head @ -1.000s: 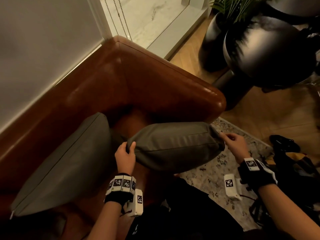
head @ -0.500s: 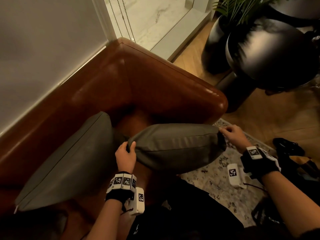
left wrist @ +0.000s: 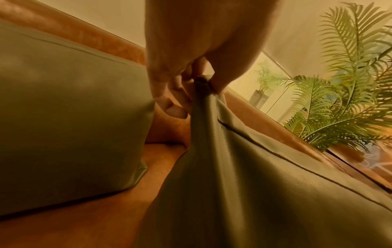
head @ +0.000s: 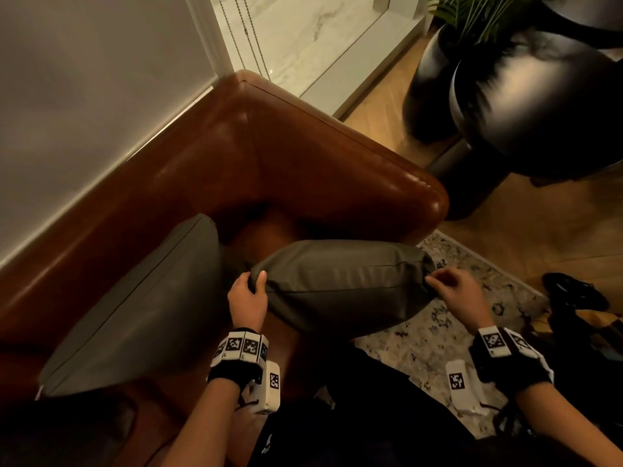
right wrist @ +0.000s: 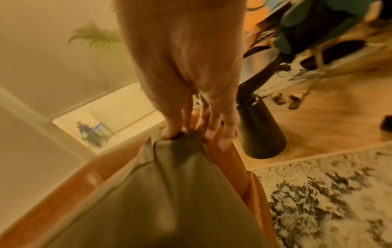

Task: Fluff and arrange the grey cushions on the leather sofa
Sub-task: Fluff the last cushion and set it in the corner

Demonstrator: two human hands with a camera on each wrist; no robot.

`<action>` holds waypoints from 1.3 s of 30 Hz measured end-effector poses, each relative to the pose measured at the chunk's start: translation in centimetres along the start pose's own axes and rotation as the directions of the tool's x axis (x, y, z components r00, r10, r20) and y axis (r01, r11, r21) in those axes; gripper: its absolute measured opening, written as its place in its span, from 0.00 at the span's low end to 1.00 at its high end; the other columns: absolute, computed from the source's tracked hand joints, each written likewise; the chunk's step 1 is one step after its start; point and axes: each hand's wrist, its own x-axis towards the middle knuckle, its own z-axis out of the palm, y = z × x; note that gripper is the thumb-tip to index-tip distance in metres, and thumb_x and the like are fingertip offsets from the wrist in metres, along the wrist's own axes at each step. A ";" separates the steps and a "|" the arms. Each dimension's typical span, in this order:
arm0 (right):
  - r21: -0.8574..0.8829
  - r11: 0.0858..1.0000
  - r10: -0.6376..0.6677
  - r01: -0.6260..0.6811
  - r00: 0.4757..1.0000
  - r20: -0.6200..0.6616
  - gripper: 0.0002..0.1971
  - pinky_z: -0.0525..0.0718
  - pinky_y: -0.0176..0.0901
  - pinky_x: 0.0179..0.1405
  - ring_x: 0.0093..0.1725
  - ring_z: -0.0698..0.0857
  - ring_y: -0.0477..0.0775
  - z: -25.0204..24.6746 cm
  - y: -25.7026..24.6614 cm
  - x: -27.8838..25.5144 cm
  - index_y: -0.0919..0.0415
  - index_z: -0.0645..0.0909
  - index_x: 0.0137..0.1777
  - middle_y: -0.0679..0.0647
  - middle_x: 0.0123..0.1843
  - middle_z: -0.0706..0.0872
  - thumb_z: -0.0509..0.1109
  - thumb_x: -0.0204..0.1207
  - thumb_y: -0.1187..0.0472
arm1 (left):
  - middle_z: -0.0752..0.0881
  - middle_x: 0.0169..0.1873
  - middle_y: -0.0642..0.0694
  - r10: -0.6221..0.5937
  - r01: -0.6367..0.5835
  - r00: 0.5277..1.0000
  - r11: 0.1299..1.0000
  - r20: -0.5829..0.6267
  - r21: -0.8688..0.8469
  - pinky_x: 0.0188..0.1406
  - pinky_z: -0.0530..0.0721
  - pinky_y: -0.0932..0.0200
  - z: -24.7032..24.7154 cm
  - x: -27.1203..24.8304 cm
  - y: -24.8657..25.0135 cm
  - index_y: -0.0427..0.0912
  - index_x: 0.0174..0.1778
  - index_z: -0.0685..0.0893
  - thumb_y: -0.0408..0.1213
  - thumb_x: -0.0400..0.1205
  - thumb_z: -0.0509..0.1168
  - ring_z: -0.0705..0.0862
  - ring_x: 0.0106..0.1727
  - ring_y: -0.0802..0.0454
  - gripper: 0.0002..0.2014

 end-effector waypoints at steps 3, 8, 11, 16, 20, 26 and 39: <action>0.259 0.964 0.083 -0.061 0.994 -0.076 0.04 0.82 0.53 0.51 0.56 0.82 0.60 -1.0 0.7 0.2 0.53 0.82 0.44 0.58 0.52 0.82 0.66 0.80 0.57 | 0.86 0.47 0.30 0.003 -0.003 1.000 1.000 -0.029 -0.003 0.51 0.75 0.54 -0.4 0.4 0.7 0.28 0.52 0.83 0.39 0.82 0.62 0.83 0.52 0.36 0.15; 0.507 0.829 0.203 -0.234 0.972 0.117 0.12 0.80 0.49 0.52 0.58 0.81 0.54 -1.9 -0.2 0.9 0.58 0.79 0.58 0.54 0.56 0.83 0.63 0.82 0.52 | 0.85 0.53 0.27 -0.047 0.046 0.996 0.999 -0.078 -0.010 0.57 0.75 0.50 -0.4 1.0 2.3 0.26 0.56 0.81 0.39 0.83 0.61 0.81 0.58 0.33 0.17; 0.301 0.942 0.120 -0.147 0.987 0.107 0.20 0.82 0.48 0.46 0.50 0.84 0.52 -1.1 -1.1 2.1 0.61 0.81 0.60 0.54 0.52 0.85 0.66 0.78 0.45 | 0.85 0.56 0.30 -0.037 0.037 0.997 0.999 -0.061 -0.010 0.60 0.75 0.52 -0.3 1.0 2.8 0.28 0.60 0.81 0.40 0.83 0.61 0.81 0.61 0.35 0.18; -0.187 0.974 -0.157 0.125 0.973 -0.166 0.15 0.75 0.52 0.39 0.41 0.81 0.66 0.1 -3.2 3.5 0.71 0.81 0.38 0.67 0.38 0.83 0.68 0.78 0.58 | 0.86 0.57 0.32 -0.060 0.059 0.995 0.998 -0.081 -0.016 0.61 0.76 0.53 -0.4 0.9 3.1 0.30 0.60 0.83 0.39 0.84 0.60 0.82 0.61 0.38 0.17; -0.283 0.876 -0.408 0.391 0.913 -0.001 0.11 0.67 0.40 0.38 0.37 0.76 0.51 4.1 -6.5 2.5 0.67 0.80 0.36 0.57 0.37 0.79 0.69 0.77 0.61 | 0.89 0.47 0.31 0.030 -0.029 0.998 0.999 -0.062 0.026 0.50 0.75 0.59 1.3 1.2 5.3 0.29 0.53 0.86 0.36 0.81 0.64 0.86 0.52 0.37 0.13; 0.168 0.985 0.055 -0.038 0.994 -0.093 0.15 0.75 0.35 0.28 0.31 0.79 0.54 -1.6 -3.4 5.9 0.67 0.85 0.41 0.60 0.34 0.84 0.70 0.76 0.52 | 0.88 0.47 0.28 -0.119 0.137 0.960 0.989 -0.252 0.054 0.55 0.78 0.50 -2.6 2.1 2.8 0.28 0.52 0.85 0.39 0.81 0.65 0.85 0.53 0.35 0.15; -0.312 0.687 -0.465 0.656 0.727 0.505 0.56 0.51 0.70 0.76 0.84 0.50 0.55 7.8 -14.3 2.2 0.47 0.49 0.83 0.49 0.84 0.56 0.66 0.57 0.25 | 0.82 0.32 0.41 0.311 -0.306 0.950 0.942 -0.020 0.136 0.43 0.71 0.53 0.4 0.2 9.3 0.36 0.34 0.81 0.43 0.78 0.66 0.78 0.43 0.45 0.14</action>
